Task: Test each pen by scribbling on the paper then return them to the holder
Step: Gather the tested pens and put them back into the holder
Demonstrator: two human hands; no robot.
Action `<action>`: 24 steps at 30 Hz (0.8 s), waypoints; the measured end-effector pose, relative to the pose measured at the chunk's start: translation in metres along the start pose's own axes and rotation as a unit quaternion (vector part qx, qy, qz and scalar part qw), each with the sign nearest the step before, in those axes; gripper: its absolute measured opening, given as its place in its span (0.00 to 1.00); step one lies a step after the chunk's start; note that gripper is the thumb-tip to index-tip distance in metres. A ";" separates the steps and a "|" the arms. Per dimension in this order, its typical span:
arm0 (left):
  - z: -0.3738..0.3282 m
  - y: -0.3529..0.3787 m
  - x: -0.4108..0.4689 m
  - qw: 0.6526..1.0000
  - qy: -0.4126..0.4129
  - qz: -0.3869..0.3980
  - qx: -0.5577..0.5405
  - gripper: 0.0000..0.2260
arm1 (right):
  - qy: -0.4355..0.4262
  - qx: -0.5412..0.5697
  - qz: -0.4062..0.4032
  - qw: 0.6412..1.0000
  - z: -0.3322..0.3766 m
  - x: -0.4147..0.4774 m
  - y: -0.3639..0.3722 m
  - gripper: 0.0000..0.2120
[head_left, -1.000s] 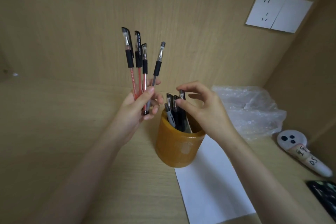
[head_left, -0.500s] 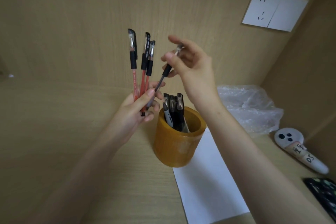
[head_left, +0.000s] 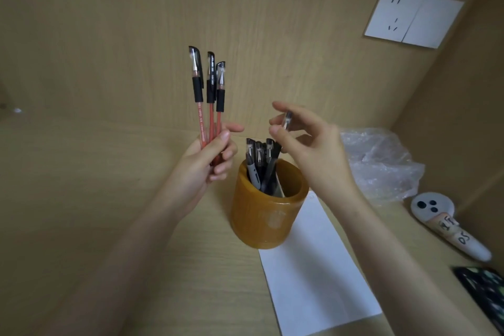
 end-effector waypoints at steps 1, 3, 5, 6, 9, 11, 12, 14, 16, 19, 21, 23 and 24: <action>0.000 0.000 0.000 1.000 0.001 0.003 -0.006 0.11 | -0.002 -0.032 0.014 0.999 -0.004 -0.003 0.002 0.15; -0.001 0.001 0.000 1.000 0.001 0.008 -0.013 0.11 | -0.016 -0.095 0.043 0.994 -0.010 -0.009 0.005 0.14; 0.000 0.003 0.000 1.000 -0.003 0.010 -0.014 0.11 | -0.017 -0.119 0.057 0.991 -0.014 -0.013 0.005 0.15; 0.001 0.003 0.000 1.000 -0.004 0.012 -0.014 0.11 | -0.013 -0.121 0.061 0.991 -0.016 -0.014 0.004 0.15; 0.001 0.005 0.000 1.000 -0.006 0.018 -0.010 0.12 | -0.029 -0.163 0.081 0.983 -0.016 -0.015 0.007 0.14; 0.002 0.007 0.000 1.000 -0.006 0.024 -0.008 0.12 | -0.023 -0.176 0.099 0.979 -0.017 -0.016 0.012 0.14; 0.002 0.008 0.000 1.000 -0.006 0.028 -0.007 0.12 | -0.019 -0.183 0.104 0.977 -0.017 -0.016 0.013 0.14; 0.001 0.009 -0.001 0.999 -0.007 0.039 -0.005 0.12 | -0.012 -0.202 0.114 0.973 -0.015 -0.016 0.015 0.15; 0.000 0.011 -0.002 0.999 -0.006 0.050 0.003 0.12 | 0.006 -0.177 0.107 0.978 -0.012 -0.014 0.012 0.18; -0.003 0.013 -0.003 0.998 -0.002 0.058 0.026 0.11 | 0.063 -0.012 0.047 0.997 -0.001 -0.006 0.002 0.27; -0.005 0.014 -0.003 0.997 -0.008 0.069 0.046 0.10 | 0.082 0.060 0.029 0.994 0.009 0.001 0.001 0.33; -0.006 0.016 -0.002 0.994 -0.026 0.083 0.073 0.09 | 0.100 0.080 0.037 0.991 0.017 0.009 0.007 0.36; -0.007 0.017 -0.002 0.991 -0.036 0.089 0.090 0.08 | 0.105 0.081 0.040 0.990 0.022 0.014 0.013 0.38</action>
Point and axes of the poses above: each hand's wrist, its own x-axis towards the middle knuckle, its own y-axis out of the palm, z = x × y, the point moved 7 cm from there along x, towards the middle knuckle, and after that the axes turned 10 degrees about x, right-handed, at the moved point
